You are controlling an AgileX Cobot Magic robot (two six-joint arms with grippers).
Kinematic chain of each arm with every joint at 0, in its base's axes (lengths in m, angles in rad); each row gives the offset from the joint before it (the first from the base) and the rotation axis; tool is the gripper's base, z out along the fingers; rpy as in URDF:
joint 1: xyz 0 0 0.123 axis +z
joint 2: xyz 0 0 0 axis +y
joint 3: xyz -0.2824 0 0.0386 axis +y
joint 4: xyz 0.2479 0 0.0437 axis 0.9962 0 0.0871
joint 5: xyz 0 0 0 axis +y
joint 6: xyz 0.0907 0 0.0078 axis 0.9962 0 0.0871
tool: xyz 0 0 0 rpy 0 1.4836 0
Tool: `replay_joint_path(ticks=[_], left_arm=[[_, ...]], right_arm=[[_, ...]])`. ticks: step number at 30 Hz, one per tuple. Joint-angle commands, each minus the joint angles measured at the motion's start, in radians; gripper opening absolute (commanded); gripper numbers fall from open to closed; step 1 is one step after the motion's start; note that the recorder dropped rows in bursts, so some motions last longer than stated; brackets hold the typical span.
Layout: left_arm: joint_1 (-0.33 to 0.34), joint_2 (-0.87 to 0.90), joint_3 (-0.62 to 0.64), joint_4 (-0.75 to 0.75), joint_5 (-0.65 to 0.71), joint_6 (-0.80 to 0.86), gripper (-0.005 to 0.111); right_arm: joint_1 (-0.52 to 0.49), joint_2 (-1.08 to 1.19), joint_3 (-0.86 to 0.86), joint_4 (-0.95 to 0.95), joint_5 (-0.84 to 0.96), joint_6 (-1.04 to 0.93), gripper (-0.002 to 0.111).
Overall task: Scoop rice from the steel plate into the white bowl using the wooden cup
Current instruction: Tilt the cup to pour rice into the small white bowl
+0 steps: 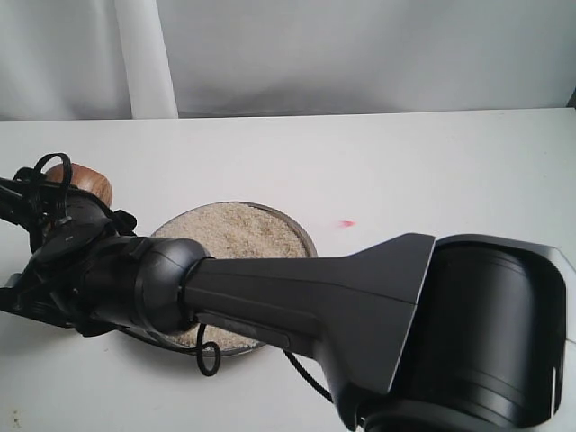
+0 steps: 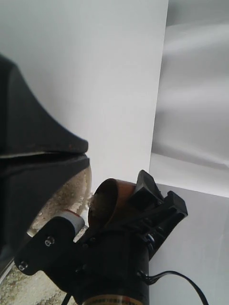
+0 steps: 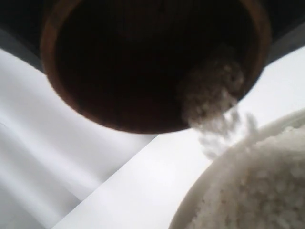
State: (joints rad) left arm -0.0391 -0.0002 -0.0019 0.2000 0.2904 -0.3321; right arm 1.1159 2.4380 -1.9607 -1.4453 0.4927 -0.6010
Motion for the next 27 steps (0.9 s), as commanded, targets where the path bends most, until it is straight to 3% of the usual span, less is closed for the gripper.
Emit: replay_joint_path(ticks=[1,27], left_arm=[[-0.002,0.0,0.002,-0.001,-0.006,-0.004,0.0],[-0.002,0.0,0.002,-0.001,-0.006,-0.004,0.0]], right_arm=[[0.001,-0.01,-0.007,-0.028,0.008,0.0,0.0],[0.045,-0.023,-0.007,-0.067,0.049,0.018,0.0]])
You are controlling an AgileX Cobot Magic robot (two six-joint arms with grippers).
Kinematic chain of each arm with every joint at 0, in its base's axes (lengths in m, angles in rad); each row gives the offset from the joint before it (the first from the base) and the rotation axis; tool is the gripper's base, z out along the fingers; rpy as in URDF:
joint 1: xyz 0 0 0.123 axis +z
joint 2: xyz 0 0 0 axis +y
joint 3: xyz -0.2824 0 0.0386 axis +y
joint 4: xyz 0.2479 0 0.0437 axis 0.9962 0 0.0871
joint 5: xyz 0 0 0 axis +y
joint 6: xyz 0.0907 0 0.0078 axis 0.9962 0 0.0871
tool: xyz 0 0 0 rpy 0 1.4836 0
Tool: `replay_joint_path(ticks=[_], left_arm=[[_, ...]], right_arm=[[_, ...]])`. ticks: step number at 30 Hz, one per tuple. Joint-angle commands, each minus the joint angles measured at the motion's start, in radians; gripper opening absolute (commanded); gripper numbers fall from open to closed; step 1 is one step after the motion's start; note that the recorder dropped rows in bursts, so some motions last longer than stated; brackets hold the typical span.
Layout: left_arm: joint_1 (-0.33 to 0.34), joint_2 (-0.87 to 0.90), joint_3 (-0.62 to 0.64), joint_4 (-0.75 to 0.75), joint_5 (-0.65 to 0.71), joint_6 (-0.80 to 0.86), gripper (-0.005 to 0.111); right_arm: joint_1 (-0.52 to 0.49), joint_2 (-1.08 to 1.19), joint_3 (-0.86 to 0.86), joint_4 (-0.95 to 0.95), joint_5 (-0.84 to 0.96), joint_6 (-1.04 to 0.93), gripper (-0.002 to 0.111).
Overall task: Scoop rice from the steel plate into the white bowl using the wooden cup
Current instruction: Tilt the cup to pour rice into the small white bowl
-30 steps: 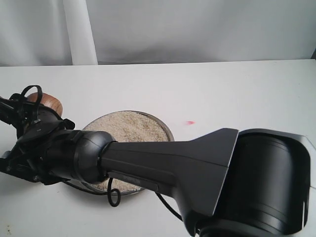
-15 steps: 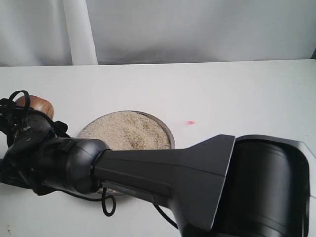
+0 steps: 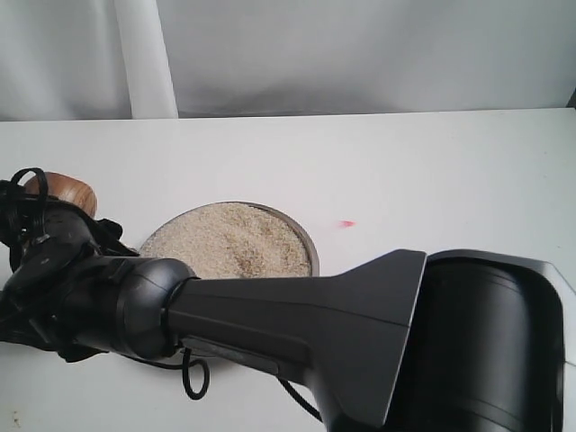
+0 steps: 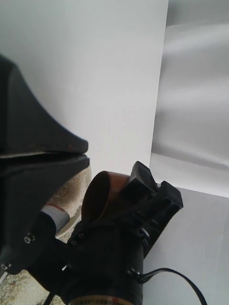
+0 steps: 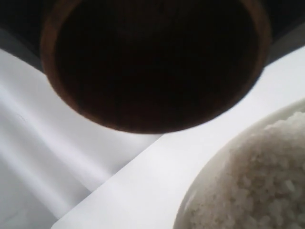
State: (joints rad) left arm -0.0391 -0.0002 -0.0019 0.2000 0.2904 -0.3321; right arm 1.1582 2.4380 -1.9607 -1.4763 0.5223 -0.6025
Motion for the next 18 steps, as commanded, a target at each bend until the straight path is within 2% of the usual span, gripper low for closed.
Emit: replay_joint_path(ticks=[1,11,18], left_arm=[[-0.002,0.0,0.002,-0.001,-0.006,-0.004,0.0],[-0.002,0.0,0.002,-0.001,-0.006,-0.004,0.0],[-0.002,0.0,0.002,-0.001,-0.006,-0.004,0.0]], right_arm=[[0.002,-0.023,-0.007,-0.018,0.021,0.022,0.0],[0.004,-0.026,-0.007,0.056,0.05,0.058,0.0],[0.004,-0.05,-0.007,0.079,0.08,0.347,0.0]])
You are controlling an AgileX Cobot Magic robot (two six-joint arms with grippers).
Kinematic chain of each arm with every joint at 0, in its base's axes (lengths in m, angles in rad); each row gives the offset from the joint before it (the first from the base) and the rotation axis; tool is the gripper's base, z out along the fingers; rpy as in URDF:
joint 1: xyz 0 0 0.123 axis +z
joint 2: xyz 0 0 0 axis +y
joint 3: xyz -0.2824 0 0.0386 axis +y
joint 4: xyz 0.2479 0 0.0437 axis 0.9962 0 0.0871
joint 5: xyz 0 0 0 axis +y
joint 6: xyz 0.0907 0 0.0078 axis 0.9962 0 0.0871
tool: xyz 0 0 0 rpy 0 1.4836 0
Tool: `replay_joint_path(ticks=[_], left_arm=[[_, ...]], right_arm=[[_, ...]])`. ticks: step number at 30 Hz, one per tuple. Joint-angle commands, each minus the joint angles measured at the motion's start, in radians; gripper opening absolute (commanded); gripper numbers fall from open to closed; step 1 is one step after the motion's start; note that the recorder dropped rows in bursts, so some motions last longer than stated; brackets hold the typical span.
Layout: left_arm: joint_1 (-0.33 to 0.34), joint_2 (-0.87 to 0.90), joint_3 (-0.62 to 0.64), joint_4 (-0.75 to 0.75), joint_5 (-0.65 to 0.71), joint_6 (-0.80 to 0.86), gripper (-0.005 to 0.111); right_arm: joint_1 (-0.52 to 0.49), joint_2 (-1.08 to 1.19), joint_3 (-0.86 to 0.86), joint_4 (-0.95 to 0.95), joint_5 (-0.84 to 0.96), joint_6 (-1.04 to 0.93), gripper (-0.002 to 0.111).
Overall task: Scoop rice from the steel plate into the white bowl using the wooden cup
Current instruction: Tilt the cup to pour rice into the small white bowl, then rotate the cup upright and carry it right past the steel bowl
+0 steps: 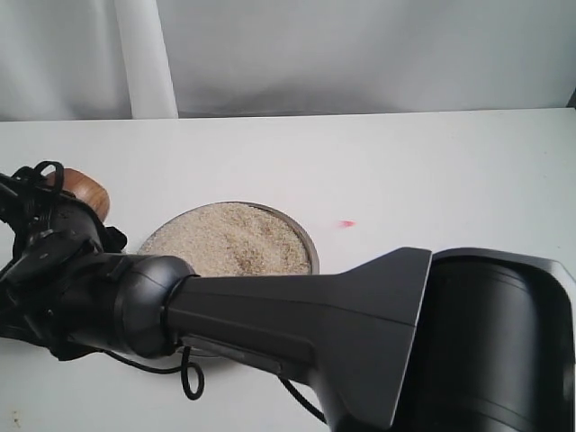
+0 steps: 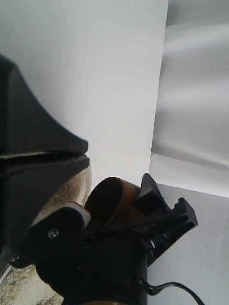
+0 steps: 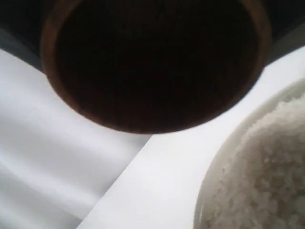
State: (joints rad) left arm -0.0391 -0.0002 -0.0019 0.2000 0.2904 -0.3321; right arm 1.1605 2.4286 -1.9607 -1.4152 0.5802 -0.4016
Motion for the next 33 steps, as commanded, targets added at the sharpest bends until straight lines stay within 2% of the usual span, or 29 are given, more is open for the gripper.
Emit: replay_joint_path(ticks=[1,6,12,22,28,33], left_arm=[[-0.002,0.0,0.002,-0.001,-0.006,-0.004,0.0],[-0.002,0.0,0.002,-0.001,-0.006,-0.004,0.0],[-0.002,0.0,0.002,-0.001,-0.006,-0.004,0.0],[-0.002,0.0,0.002,-0.001,-0.006,-0.004,0.0],[-0.002,0.0,0.002,-0.001,-0.006,-0.004,0.0],[-0.002,0.0,0.002,-0.001,-0.006,-0.004,0.0]], right_arm=[[0.002,-0.053,-0.007,0.035,0.018,0.164,0.0],[-0.018,-0.131,-0.007,0.266,-0.01,0.173,0.0],[-0.097,-0.253,-0.007,0.594,-0.03,0.159,0.0],[-0.245,-0.494,-0.007,1.171,0.029,-0.111,0.0],[-0.333,-0.643,0.07,1.283,0.052,-0.151,0.0],[-0.43,-0.808,0.278,1.349,-0.033,-0.153,0.0]])
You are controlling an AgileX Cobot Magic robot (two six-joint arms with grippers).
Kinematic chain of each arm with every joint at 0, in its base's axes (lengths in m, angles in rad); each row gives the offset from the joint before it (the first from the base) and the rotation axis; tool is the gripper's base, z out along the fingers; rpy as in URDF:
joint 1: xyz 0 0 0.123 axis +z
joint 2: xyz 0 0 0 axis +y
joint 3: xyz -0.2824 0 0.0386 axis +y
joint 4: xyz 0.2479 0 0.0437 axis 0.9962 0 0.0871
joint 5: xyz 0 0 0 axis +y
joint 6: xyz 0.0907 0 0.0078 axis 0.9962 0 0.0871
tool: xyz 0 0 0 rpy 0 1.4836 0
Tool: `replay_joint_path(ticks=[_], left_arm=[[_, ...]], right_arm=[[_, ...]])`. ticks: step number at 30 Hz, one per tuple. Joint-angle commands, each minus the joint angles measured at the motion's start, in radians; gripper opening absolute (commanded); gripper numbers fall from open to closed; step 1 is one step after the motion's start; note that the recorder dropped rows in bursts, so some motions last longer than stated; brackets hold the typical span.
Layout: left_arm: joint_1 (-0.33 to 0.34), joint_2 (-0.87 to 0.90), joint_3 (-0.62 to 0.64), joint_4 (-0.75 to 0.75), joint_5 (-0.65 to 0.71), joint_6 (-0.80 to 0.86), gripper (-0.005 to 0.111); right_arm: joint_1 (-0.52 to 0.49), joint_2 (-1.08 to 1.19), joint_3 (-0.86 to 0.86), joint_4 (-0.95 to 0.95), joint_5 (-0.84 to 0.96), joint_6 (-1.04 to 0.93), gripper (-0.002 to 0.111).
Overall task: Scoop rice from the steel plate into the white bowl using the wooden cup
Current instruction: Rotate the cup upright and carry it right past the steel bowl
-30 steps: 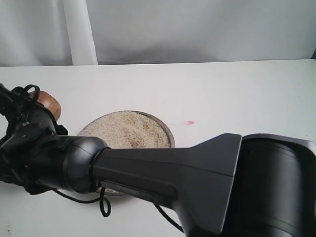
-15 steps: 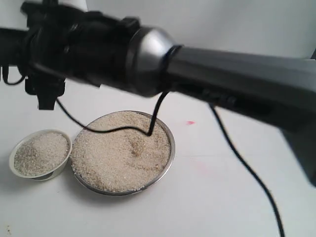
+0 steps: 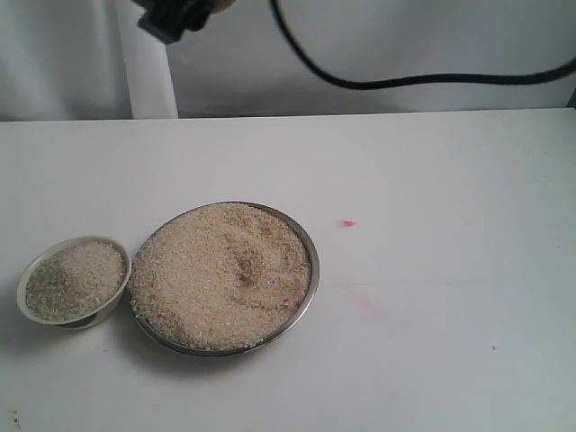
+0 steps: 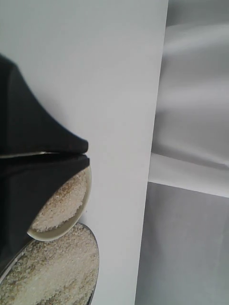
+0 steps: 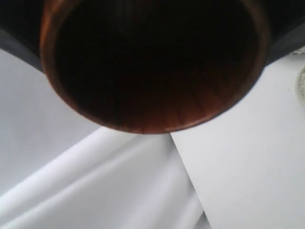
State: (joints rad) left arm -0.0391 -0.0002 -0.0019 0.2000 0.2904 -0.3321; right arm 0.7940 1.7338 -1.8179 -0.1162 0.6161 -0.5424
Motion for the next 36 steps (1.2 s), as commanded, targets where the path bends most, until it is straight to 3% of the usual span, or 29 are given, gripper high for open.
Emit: replay_joint_path(ticks=[1,13,18,24,30,31,33,36], left_arm=[[-0.002,0.0,0.002,-0.001,-0.006,-0.004,0.0],[-0.002,0.0,0.002,-0.001,-0.006,-0.004,0.0],[-0.002,0.0,0.002,-0.001,-0.006,-0.004,0.0],[-0.002,0.0,0.002,-0.001,-0.006,-0.004,0.0],[-0.002,0.0,0.002,-0.001,-0.006,-0.004,0.0],[-0.002,0.0,0.002,-0.001,-0.006,-0.004,0.0],[-0.002,0.0,0.002,-0.001,-0.006,-0.004,0.0],[-0.002,0.0,0.002,-0.001,-0.006,-0.004,0.0]], right_arm=[[-0.08,-0.142,0.173,0.058,-0.09,-0.012,0.0],[-0.328,-0.432,0.672,0.469,-0.42,-0.221,0.0],[-0.344,-0.436,0.792,0.52,-0.457,-0.239,0.0],[-0.344,-0.436,0.993,0.572,-0.674,-0.228,0.0],[-0.344,-0.436,1.19,0.506,-0.95,-0.02,0.0],[-0.344,-0.436,1.266,0.366,-1.074,0.177,0.0],[-0.351,-0.436,1.336,0.222,-1.211,0.359,0.0],[-0.378,-0.436,1.437,0.033,-1.32,0.523,0.0]])
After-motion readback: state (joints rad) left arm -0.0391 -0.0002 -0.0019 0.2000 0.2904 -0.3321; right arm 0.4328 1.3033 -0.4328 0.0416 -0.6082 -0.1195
